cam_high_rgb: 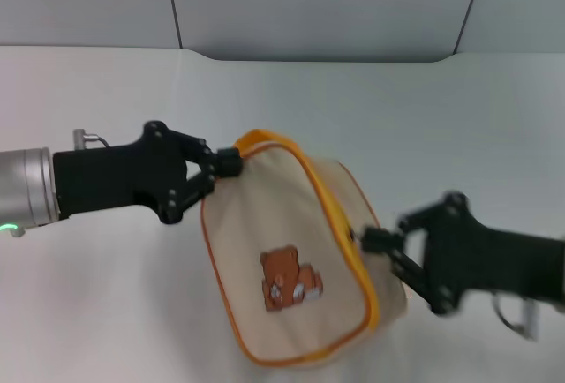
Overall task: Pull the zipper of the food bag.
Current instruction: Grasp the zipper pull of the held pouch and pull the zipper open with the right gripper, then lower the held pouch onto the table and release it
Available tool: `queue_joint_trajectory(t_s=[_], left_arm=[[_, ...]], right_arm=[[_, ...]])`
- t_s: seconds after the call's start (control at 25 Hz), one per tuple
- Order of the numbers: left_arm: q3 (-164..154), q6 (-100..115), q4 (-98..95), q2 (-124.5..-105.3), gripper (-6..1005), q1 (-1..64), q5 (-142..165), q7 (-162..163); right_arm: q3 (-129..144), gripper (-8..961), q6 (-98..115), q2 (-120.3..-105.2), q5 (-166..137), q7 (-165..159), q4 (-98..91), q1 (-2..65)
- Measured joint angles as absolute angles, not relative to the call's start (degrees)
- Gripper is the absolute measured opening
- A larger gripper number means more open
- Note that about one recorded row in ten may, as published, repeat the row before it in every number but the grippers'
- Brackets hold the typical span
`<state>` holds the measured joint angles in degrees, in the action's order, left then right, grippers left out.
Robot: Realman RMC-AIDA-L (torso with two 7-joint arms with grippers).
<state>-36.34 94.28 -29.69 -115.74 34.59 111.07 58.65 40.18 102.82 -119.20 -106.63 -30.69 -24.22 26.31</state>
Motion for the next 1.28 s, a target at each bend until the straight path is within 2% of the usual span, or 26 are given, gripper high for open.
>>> queue_joint_trajectory(t_s=[0.24,0.52,0.76,1.12,1.28], left_arm=[[-35.3,92.1,-29.6,-115.79,60,34.5,111.1,59.5],[-35.3,91.7,-29.1,-115.85,67,34.5,111.1,59.5],[-35.3,91.7,-28.9,-115.86,72,33.6,111.1,59.5],[-35.6,88.4,-28.9,-118.46,80,33.0,111.1,62.1],[-35.7,87.0,-28.5,-118.63,84,33.0,111.1,63.5]], right_arm=[[39.8,-2,108.0,-119.16,-113.1,-40.6,-32.6,23.1],[34.4,-1,109.5,-119.15,-112.9,-42.6,-32.5,22.8],[30.2,98,111.7,-119.06,-111.4,-48.6,-32.4,23.6],[28.7,288,110.8,-118.63,-108.7,-54.7,-32.4,24.9],[28.5,400,110.4,-118.6,-108.7,-55.1,-32.0,25.1]])
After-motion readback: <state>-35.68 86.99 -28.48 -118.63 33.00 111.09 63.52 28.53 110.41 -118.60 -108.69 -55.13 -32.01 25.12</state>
